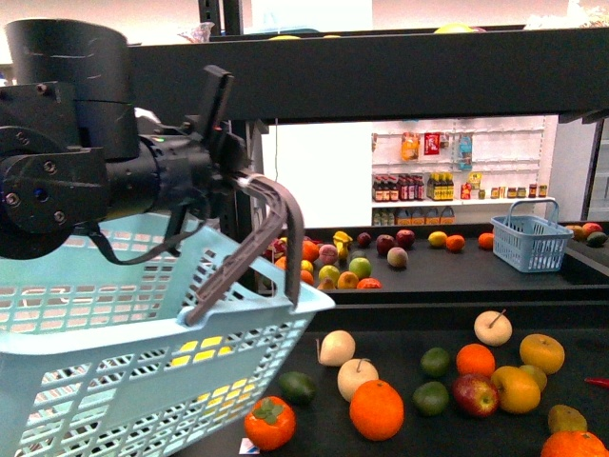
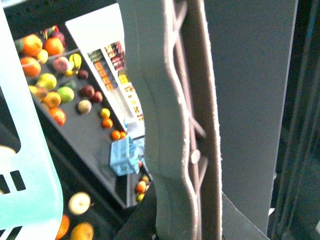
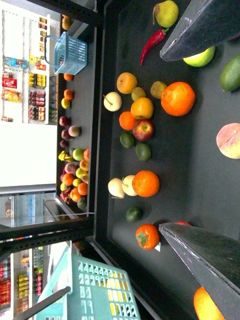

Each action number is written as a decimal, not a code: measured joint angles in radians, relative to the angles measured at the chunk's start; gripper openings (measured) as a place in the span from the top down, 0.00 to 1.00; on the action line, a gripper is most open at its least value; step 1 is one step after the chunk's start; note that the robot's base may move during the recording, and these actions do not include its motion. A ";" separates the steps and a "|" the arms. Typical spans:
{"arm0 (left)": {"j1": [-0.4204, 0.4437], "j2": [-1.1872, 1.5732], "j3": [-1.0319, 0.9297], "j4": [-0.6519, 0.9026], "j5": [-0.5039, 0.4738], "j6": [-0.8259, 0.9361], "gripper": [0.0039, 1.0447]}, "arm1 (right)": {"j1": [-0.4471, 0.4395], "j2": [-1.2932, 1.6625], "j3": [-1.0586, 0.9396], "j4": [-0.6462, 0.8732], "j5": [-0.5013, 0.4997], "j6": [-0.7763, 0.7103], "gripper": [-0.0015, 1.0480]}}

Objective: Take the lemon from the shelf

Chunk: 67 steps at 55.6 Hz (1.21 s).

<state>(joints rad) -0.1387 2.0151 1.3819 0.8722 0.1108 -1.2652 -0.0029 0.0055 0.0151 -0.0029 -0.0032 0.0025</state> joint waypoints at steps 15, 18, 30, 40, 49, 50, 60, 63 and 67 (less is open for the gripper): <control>0.138 0.048 0.007 0.118 -0.019 -0.117 0.93 | 0.000 0.000 0.000 0.000 0.000 0.000 0.07; 0.163 0.058 0.009 0.128 -0.023 -0.128 0.93 | 0.000 0.000 0.000 0.000 0.000 0.000 0.07; 0.244 0.080 0.005 0.216 -0.018 -0.157 0.93 | 0.000 0.000 0.000 0.000 0.000 0.000 0.07; 0.286 0.080 -0.041 0.302 0.002 -0.174 0.93 | 0.000 0.000 0.000 0.000 0.000 0.000 0.07; 0.311 0.085 -0.101 0.380 0.018 -0.207 0.93 | 0.000 0.000 0.000 0.000 0.000 0.000 0.07; 0.313 0.085 -0.109 0.386 0.019 -0.211 0.93 | 0.000 0.000 0.000 0.000 0.000 0.000 0.07; 0.341 0.109 -0.169 0.472 0.018 -0.221 0.93 | 0.000 0.000 0.000 0.000 0.000 0.000 0.07; 0.346 0.117 -0.179 0.488 0.019 -0.225 0.93 | 0.000 0.000 0.000 0.000 0.000 0.000 0.07; 0.351 0.127 -0.192 0.505 0.021 -0.230 0.93 | 0.000 0.000 0.000 0.000 0.000 0.000 0.07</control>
<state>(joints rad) 0.2123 2.1422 1.1904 1.3773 0.1318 -1.4948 -0.0029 0.0055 0.0151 -0.0029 -0.0032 0.0025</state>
